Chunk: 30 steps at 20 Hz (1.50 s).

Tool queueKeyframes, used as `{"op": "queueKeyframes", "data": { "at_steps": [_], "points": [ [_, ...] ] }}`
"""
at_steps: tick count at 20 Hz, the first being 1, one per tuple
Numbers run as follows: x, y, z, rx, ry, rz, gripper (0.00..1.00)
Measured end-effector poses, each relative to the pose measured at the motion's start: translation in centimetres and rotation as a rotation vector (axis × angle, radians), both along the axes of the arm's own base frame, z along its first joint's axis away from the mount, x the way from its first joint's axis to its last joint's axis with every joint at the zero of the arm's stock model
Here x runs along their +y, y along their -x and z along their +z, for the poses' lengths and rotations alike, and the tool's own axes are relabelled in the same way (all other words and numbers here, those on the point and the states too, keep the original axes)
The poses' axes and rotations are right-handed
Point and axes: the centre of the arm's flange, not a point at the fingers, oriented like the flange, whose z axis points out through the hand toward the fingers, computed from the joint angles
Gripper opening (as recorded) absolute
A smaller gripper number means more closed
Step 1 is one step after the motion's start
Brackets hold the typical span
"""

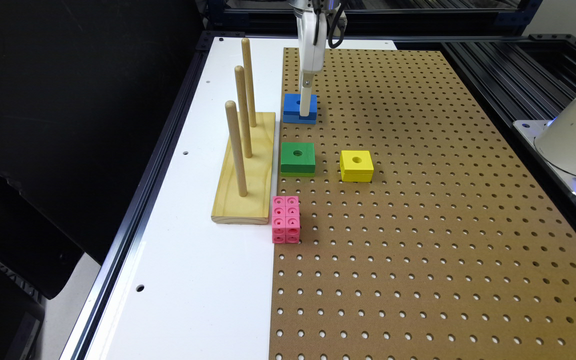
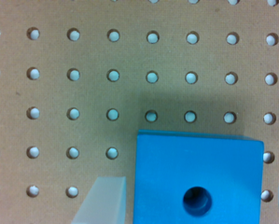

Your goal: Pick up blue block.

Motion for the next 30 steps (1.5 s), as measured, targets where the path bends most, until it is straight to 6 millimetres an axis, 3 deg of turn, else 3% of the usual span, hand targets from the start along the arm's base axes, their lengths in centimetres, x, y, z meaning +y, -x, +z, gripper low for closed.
{"op": "queueKeyframes", "data": {
  "at_steps": [2,5,6,30],
  "points": [
    [0.0,0.0,-0.2,0.003,-0.001,0.0,1.0],
    [0.1,0.3,-3.3,0.011,-0.007,-0.001,1.0],
    [0.1,0.1,-3.4,0.001,-0.004,-0.001,1.0],
    [0.0,-0.3,-3.4,-0.004,-0.003,-0.001,1.0]
  ]
}}
